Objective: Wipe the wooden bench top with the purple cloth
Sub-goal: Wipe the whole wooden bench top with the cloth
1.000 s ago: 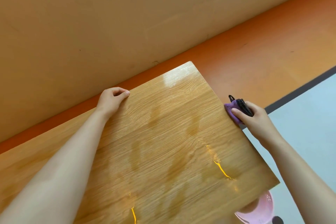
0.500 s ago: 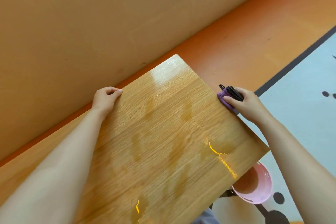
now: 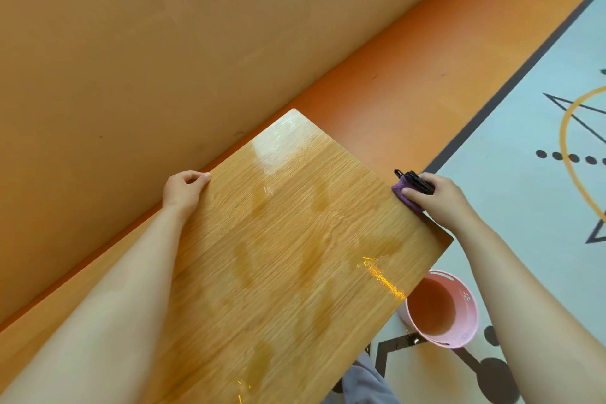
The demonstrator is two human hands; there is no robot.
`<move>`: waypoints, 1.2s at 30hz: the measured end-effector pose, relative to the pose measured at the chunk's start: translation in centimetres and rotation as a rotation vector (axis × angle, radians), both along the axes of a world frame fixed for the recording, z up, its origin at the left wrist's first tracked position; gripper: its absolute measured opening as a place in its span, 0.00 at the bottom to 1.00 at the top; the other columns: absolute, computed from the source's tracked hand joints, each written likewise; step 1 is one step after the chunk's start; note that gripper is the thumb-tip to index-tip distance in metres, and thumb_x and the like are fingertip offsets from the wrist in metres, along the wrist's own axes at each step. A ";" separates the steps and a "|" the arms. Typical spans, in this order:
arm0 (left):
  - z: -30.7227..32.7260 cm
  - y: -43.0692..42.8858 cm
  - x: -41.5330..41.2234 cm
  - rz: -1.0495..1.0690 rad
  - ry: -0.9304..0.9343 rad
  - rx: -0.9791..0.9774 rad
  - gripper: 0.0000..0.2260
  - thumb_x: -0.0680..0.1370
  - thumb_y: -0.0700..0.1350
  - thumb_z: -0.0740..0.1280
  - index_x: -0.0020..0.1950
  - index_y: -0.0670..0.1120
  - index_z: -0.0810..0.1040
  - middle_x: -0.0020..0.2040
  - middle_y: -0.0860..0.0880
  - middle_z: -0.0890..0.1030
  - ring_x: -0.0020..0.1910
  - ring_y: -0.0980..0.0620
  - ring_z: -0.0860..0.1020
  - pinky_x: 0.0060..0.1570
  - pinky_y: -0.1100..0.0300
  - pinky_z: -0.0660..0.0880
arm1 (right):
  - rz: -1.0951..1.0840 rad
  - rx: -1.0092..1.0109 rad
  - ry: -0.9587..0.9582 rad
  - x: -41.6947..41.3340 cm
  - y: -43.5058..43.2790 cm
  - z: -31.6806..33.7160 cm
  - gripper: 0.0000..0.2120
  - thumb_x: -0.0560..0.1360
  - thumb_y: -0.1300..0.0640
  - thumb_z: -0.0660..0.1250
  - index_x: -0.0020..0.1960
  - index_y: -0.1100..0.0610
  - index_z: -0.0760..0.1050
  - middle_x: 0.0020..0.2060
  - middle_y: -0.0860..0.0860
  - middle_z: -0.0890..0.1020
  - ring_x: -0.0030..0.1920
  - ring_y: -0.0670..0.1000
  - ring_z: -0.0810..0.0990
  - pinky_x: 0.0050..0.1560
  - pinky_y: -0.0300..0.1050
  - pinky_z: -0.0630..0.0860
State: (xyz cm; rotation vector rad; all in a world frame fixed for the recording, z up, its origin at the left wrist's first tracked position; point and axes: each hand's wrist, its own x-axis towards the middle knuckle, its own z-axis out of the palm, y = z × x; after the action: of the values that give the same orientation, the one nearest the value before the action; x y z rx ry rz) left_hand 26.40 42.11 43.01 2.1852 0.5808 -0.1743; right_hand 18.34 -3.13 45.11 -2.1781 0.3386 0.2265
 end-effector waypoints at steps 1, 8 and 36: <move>0.0 0.0 0.0 -0.006 -0.001 0.008 0.06 0.79 0.51 0.66 0.48 0.53 0.82 0.50 0.54 0.80 0.52 0.52 0.76 0.51 0.57 0.71 | -0.010 -0.007 -0.003 -0.3 -0.1 0.0 0.03 0.73 0.50 0.70 0.43 0.47 0.77 0.36 0.46 0.79 0.38 0.47 0.76 0.35 0.44 0.68; -0.2 0.1 -0.2 -0.022 -0.032 0.026 0.08 0.79 0.51 0.65 0.52 0.50 0.82 0.53 0.52 0.81 0.53 0.50 0.76 0.53 0.54 0.72 | -0.104 -0.068 0.059 -6.3 -4.0 0.5 0.09 0.72 0.54 0.71 0.36 0.47 0.75 0.27 0.44 0.74 0.29 0.45 0.70 0.31 0.42 0.63; 1.3 -25.8 -31.6 -0.536 -0.194 0.350 0.35 0.76 0.50 0.68 0.78 0.43 0.57 0.77 0.46 0.61 0.77 0.48 0.53 0.73 0.48 0.57 | 0.024 -0.243 -0.005 -8.1 -3.0 4.0 0.09 0.70 0.54 0.72 0.44 0.56 0.74 0.42 0.53 0.79 0.42 0.53 0.76 0.38 0.44 0.70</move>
State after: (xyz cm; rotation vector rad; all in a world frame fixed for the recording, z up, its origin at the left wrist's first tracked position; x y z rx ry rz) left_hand -5.17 16.27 44.36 2.6223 -0.1056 -0.1469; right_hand 10.26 -6.11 49.11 -2.4225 0.3521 0.2022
